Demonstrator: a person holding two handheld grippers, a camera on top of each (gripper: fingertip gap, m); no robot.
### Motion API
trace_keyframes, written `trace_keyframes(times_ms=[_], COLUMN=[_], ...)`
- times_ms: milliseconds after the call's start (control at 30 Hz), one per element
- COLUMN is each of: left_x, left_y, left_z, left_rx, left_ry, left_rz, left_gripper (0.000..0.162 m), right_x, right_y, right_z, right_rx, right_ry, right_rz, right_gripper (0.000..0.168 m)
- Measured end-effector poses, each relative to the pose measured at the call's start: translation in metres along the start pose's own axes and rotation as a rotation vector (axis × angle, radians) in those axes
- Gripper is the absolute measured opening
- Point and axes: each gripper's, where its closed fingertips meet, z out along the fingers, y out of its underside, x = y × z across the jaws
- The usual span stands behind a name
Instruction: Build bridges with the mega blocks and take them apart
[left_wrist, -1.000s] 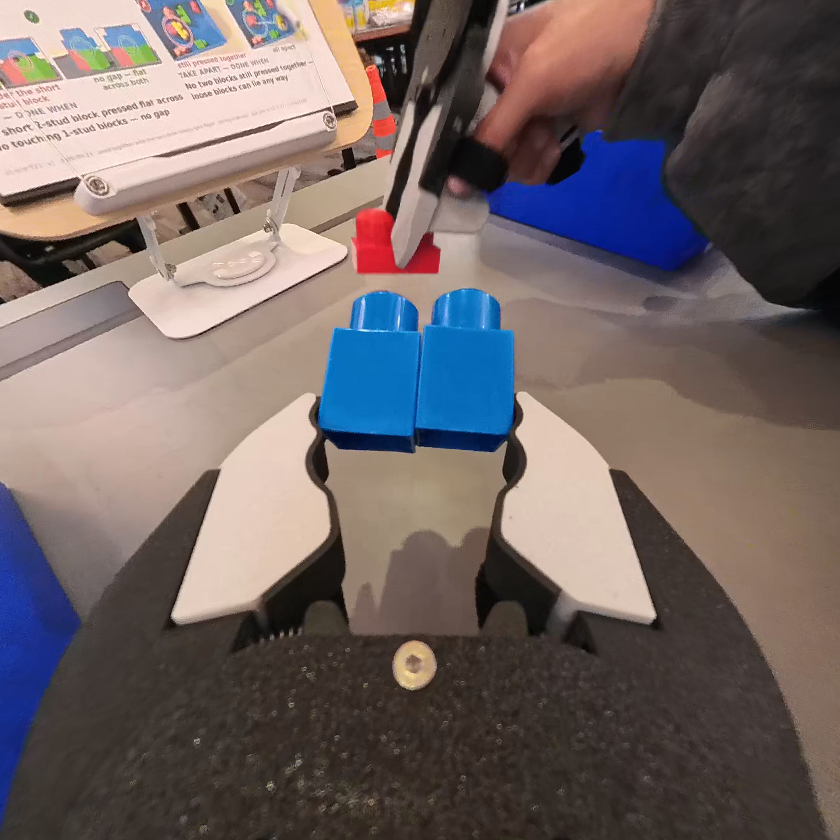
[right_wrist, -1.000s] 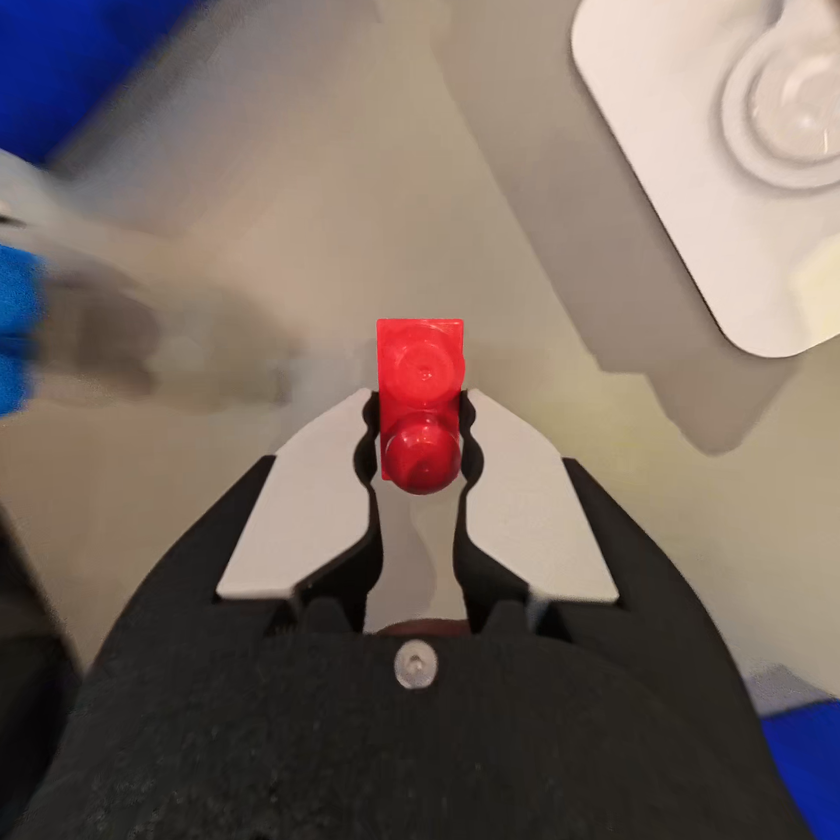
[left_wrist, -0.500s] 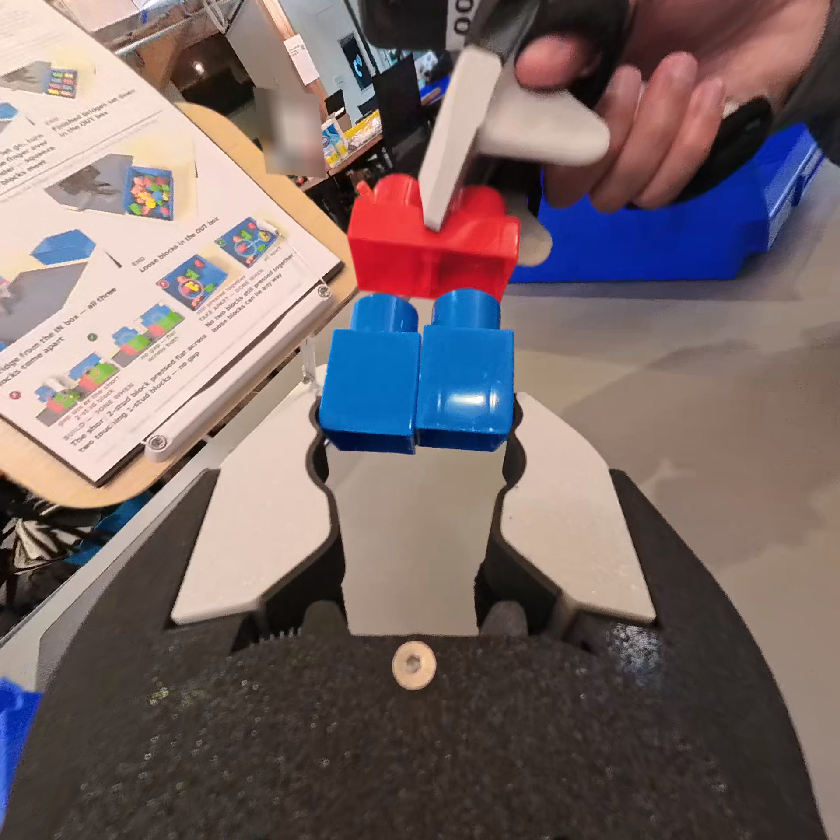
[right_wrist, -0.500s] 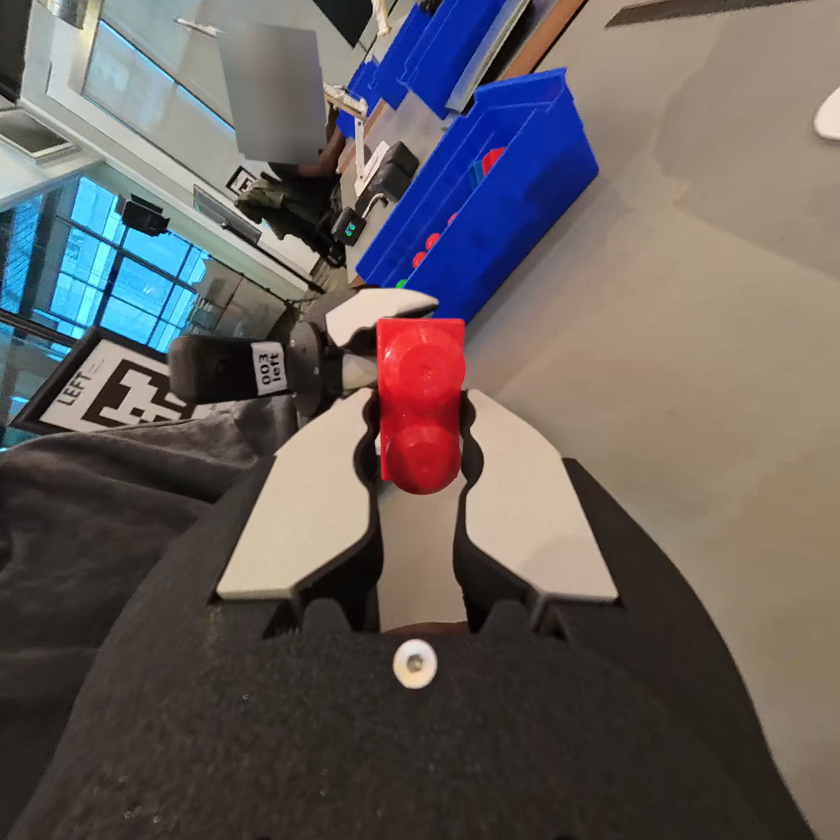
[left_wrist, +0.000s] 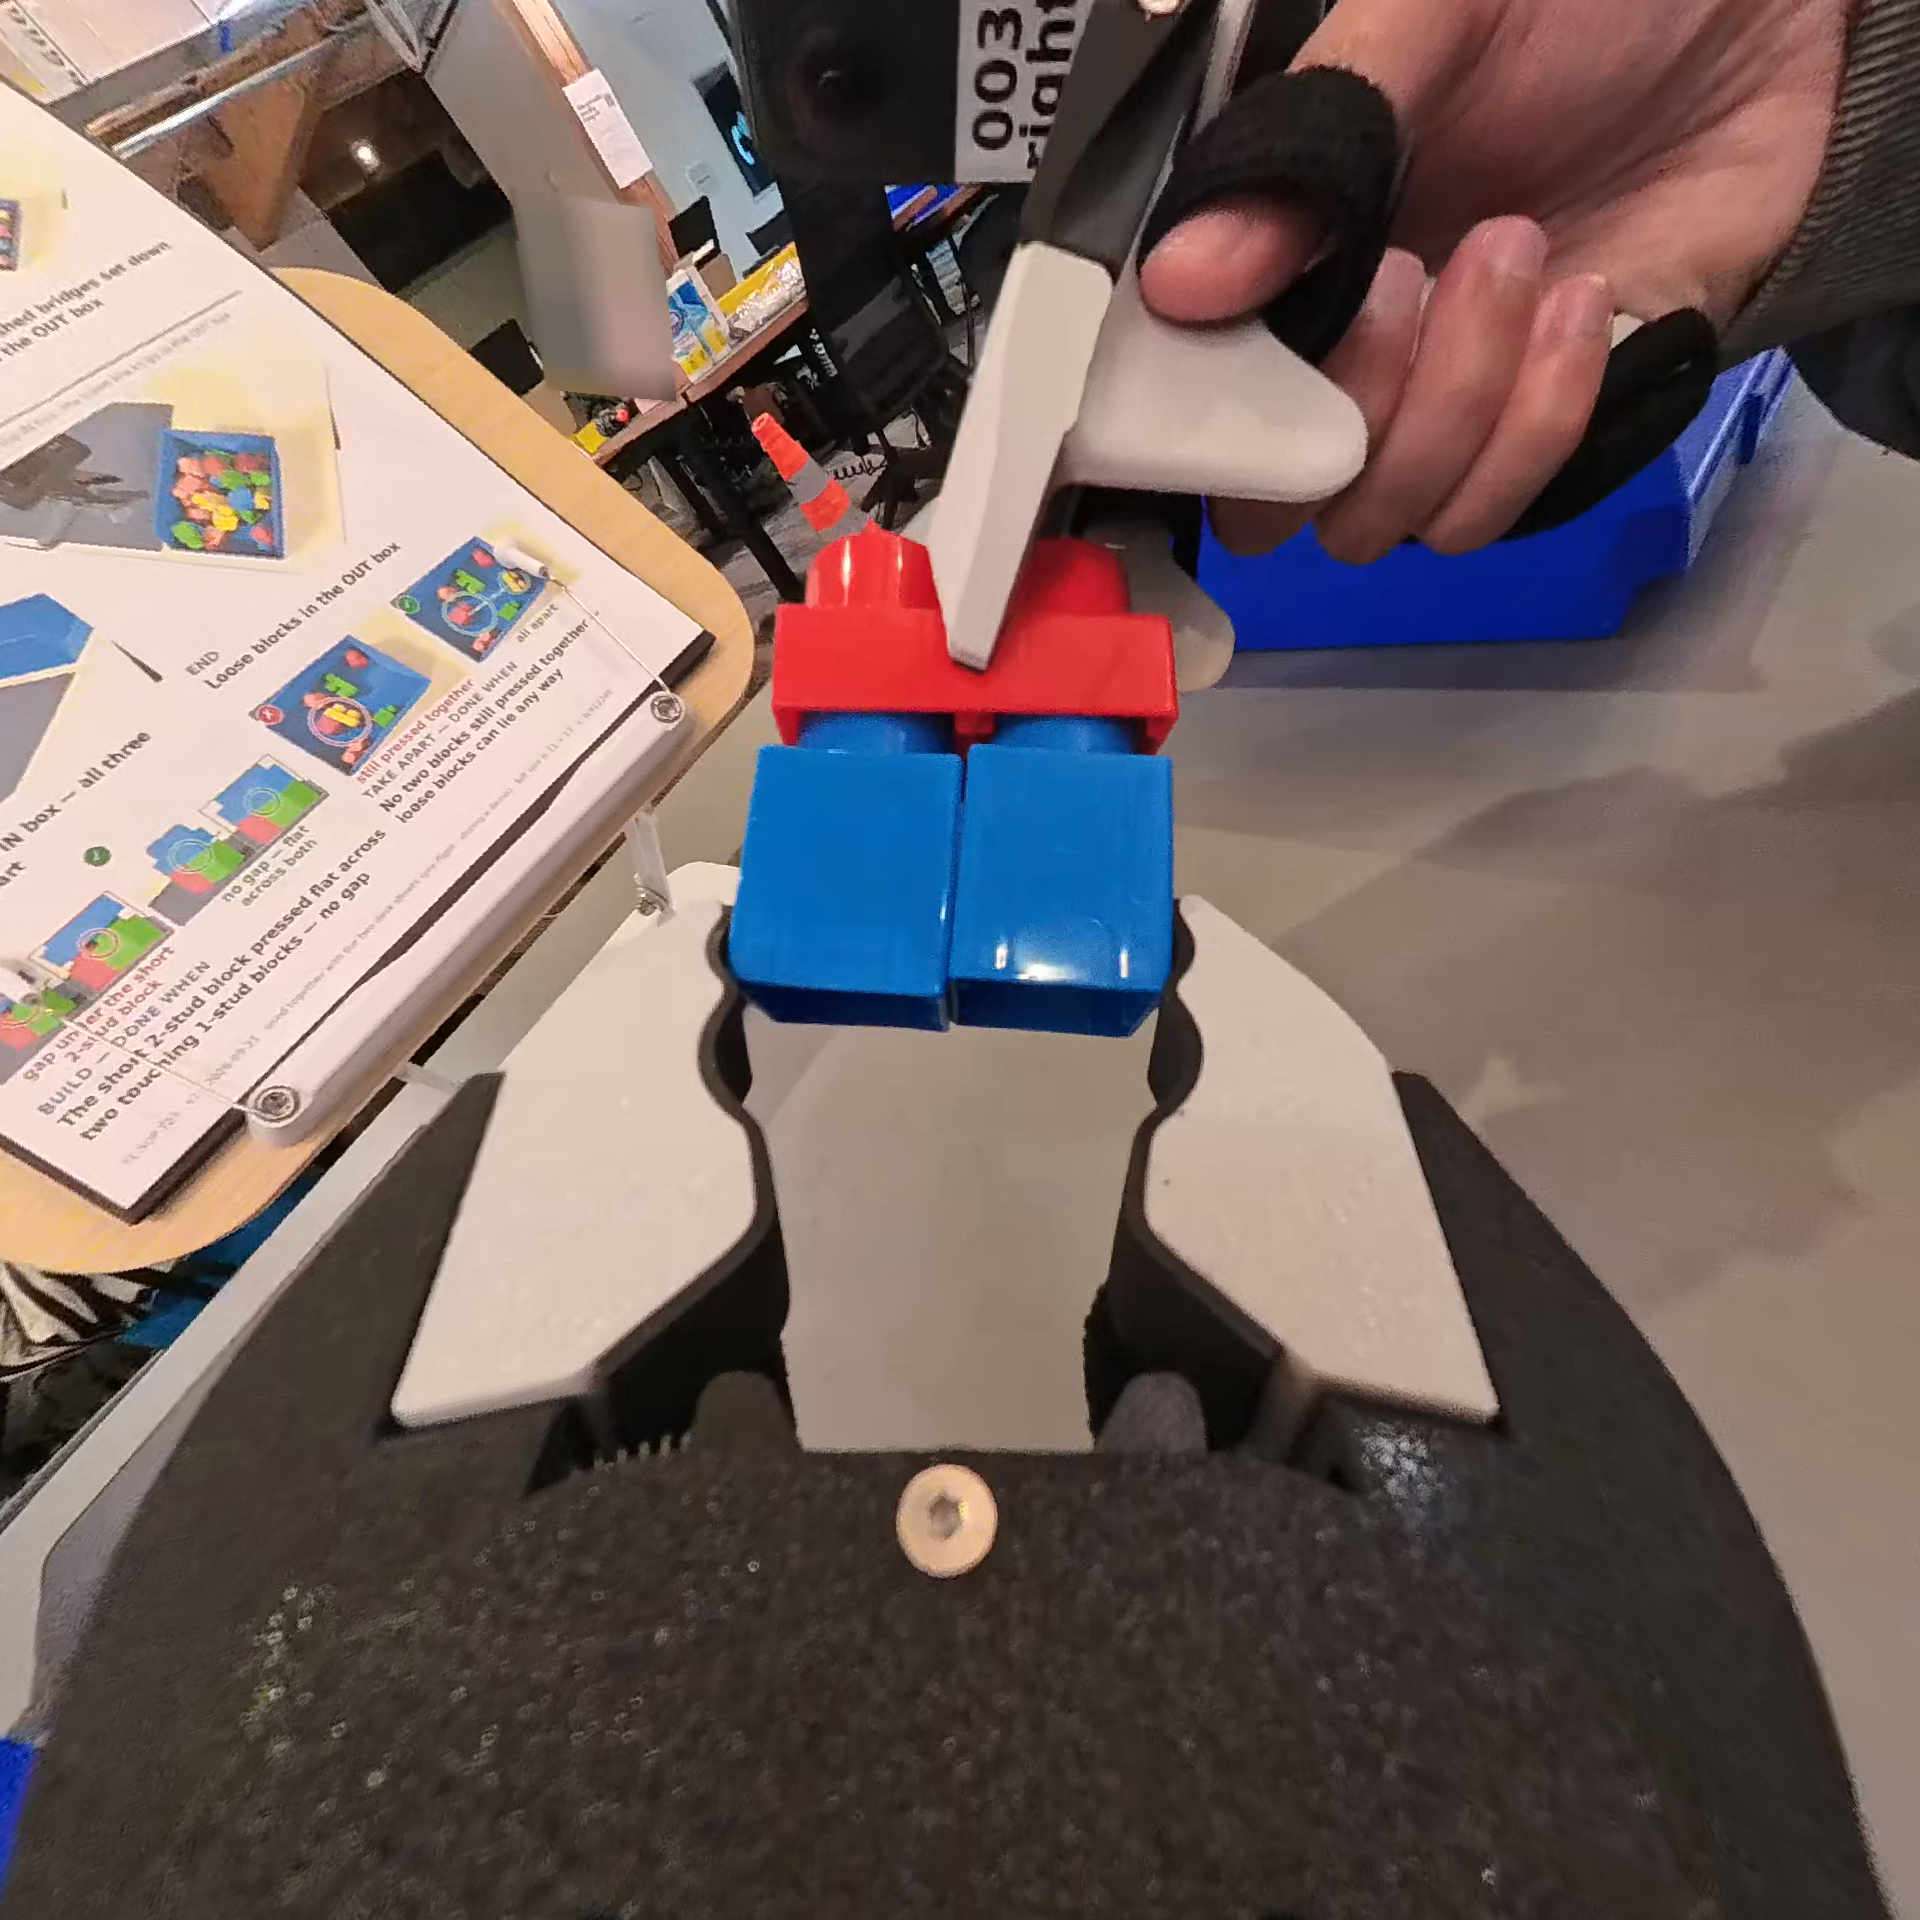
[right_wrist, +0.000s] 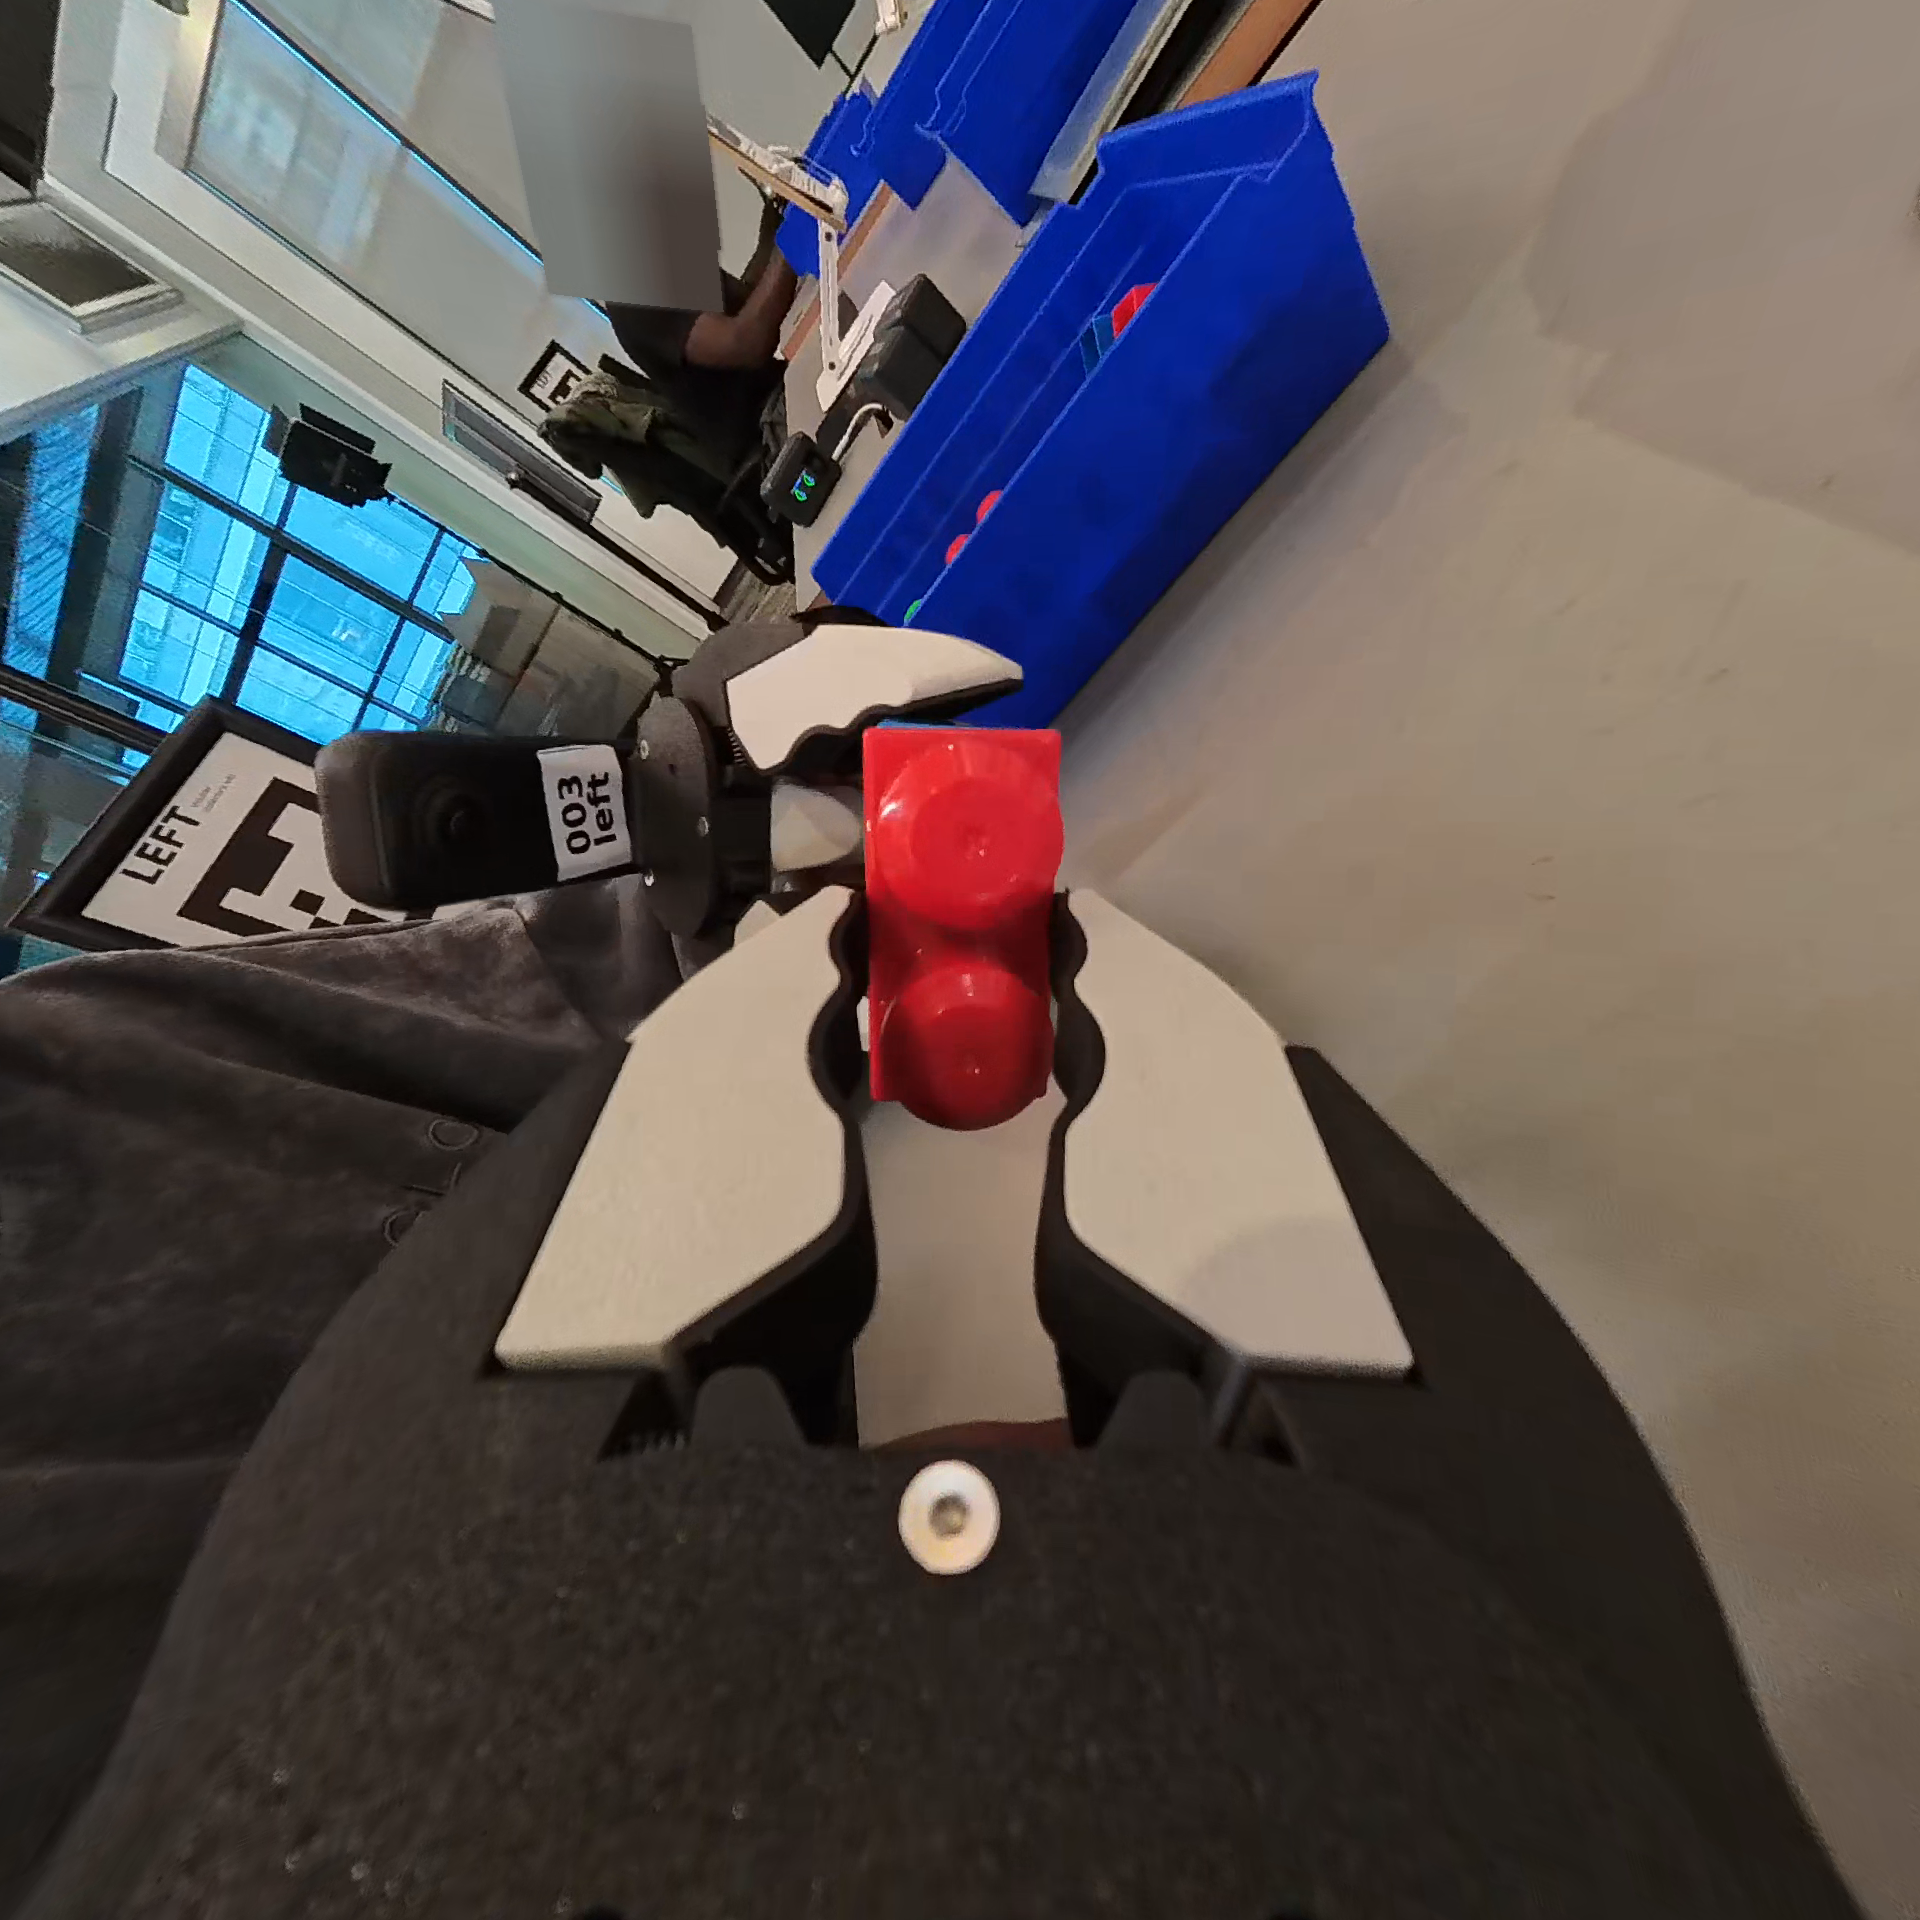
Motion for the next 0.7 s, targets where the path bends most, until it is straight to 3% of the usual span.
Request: trace_keyframes(times_ms=[400, 567, 633, 700], left_x=[0.008, 0.002, -0.004, -0.012], left_y=[0.007, -0.003, -0.005, -0.007], left_z=[0.008, 0.002, -0.004, -0.012], left_rx=[-0.009, 0.017, 0.033, 0.052], left_ry=[0.022, 0.008, -0.016, -0.035], left_rz=[-0.040, -0.014, -0.013, -0.036], left_gripper=[0.075, 0.075, 0.075, 0.075], right_x=[0.011, -0.001, -0.006, -0.004], right_y=[0.009, 0.001, -0.006, -0.017], right_z=[0.001, 0.000, -0.002, -0.008], right_rx=[0.042, 0.112, 0.166, 0.270], right_ry=[0.007, -0.110, -0.173, -0.202], right_rz=[0.079, 0.105, 0.127, 0.140], right_gripper=[0.034, 0.035, 0.059, 0.069])
